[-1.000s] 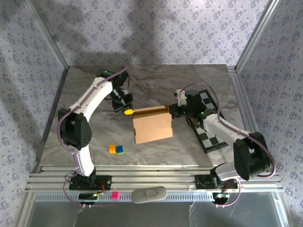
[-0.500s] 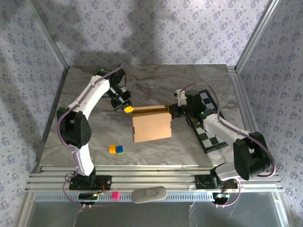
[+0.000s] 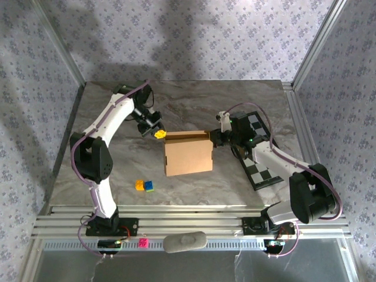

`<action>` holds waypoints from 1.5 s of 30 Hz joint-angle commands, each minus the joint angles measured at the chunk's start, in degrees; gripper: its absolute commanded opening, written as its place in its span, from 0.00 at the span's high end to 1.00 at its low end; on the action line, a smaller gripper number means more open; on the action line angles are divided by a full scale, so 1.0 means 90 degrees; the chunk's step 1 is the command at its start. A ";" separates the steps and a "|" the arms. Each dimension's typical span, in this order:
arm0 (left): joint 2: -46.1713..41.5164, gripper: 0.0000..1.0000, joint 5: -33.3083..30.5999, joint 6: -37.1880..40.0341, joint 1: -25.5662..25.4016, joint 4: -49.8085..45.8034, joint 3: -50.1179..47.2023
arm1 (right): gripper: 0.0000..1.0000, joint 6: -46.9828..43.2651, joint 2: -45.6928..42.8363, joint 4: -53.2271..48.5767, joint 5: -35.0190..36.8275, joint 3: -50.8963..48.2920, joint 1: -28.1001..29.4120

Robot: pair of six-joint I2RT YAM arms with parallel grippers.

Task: Fold the paper box

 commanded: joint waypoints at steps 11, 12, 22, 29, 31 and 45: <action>-0.0219 1.00 0.0425 0.0361 -0.0030 0.0339 -0.0318 | 1.00 -0.0099 0.0127 -0.0058 -0.0134 0.0258 0.0093; -0.0281 1.00 0.0392 0.0449 -0.0042 0.0447 -0.0408 | 1.00 -0.0094 0.0134 -0.0058 -0.0128 0.0262 0.0096; -0.0827 1.00 0.0302 0.0905 -0.0166 0.1638 -0.1271 | 1.00 -0.0067 0.0205 0.0056 0.0069 0.0257 0.0128; -0.1029 1.00 0.0076 0.1138 -0.0301 0.2025 -0.1650 | 1.00 -0.0030 0.0197 0.0160 0.0201 0.0204 0.0144; -0.1123 1.00 0.0054 0.1118 -0.0305 0.2198 -0.1812 | 1.00 -0.0007 0.0181 0.0196 0.0246 0.0169 0.0144; -0.1396 1.00 -0.0197 0.1085 -0.0466 0.2629 -0.2239 | 1.00 0.0042 0.0165 0.0219 0.0405 0.0101 0.0154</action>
